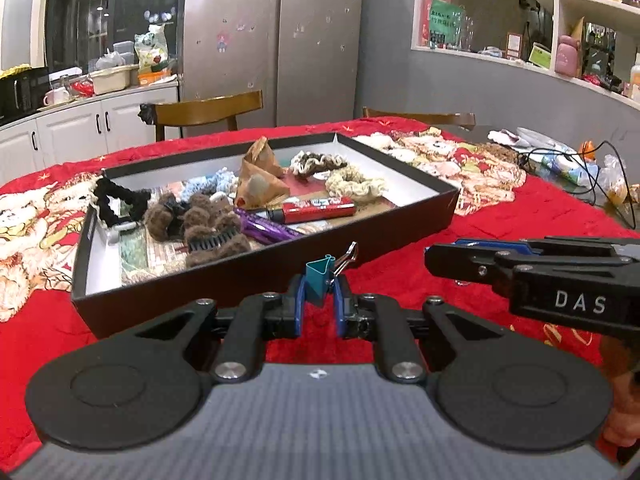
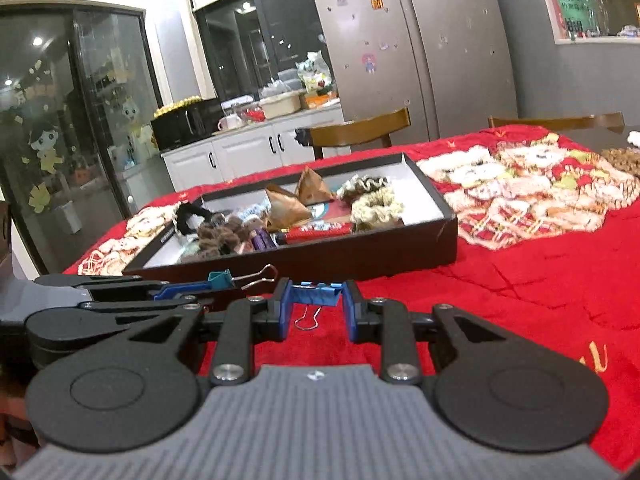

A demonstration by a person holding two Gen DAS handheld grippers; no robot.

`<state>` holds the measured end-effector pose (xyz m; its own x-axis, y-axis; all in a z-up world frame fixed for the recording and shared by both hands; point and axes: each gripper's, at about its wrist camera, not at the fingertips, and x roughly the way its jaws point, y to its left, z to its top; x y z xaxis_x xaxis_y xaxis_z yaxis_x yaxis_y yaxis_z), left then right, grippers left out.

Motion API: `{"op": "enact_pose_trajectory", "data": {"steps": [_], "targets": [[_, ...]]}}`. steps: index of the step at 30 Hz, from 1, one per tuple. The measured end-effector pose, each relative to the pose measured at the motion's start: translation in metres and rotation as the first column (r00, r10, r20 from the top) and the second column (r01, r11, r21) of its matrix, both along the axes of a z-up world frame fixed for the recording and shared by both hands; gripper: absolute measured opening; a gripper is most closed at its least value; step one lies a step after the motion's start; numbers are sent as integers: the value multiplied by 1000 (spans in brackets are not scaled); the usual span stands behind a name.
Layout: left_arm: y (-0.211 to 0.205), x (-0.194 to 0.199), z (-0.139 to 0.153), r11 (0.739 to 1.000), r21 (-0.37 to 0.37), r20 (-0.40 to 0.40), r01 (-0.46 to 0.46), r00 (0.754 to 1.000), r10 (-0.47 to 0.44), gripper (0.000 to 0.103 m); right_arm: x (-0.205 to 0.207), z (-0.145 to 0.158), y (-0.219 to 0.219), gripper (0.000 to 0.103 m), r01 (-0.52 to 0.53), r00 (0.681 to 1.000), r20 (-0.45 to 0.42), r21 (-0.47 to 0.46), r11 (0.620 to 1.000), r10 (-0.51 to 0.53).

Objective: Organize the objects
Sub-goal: 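Carry both binder clips over the box and open both tools to drop them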

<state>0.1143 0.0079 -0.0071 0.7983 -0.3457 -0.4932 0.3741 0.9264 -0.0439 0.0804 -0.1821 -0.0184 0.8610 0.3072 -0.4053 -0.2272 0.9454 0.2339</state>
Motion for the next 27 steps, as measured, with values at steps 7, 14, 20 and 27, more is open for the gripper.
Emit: {"op": "enact_pose_trajectory", "data": {"steps": [7, 14, 20, 27], "targets": [[26, -3, 18, 996, -61, 58, -59, 996, 62, 18, 8, 32, 1, 30, -8, 999, 44, 30, 1000, 6], [62, 7, 33, 981, -94, 85, -169, 981, 177, 18, 47, 62, 14, 30, -64, 998, -3, 34, 997, 65], [91, 22, 33, 959, -66, 83, -275, 956, 280, 18, 84, 57, 27, 30, -77, 995, -68, 33, 996, 79], [87, 34, 23, 961, -43, 51, -274, 960, 276, 18, 120, 26, 33, 30, -60, 982, -178, 40, 997, 67]]}}
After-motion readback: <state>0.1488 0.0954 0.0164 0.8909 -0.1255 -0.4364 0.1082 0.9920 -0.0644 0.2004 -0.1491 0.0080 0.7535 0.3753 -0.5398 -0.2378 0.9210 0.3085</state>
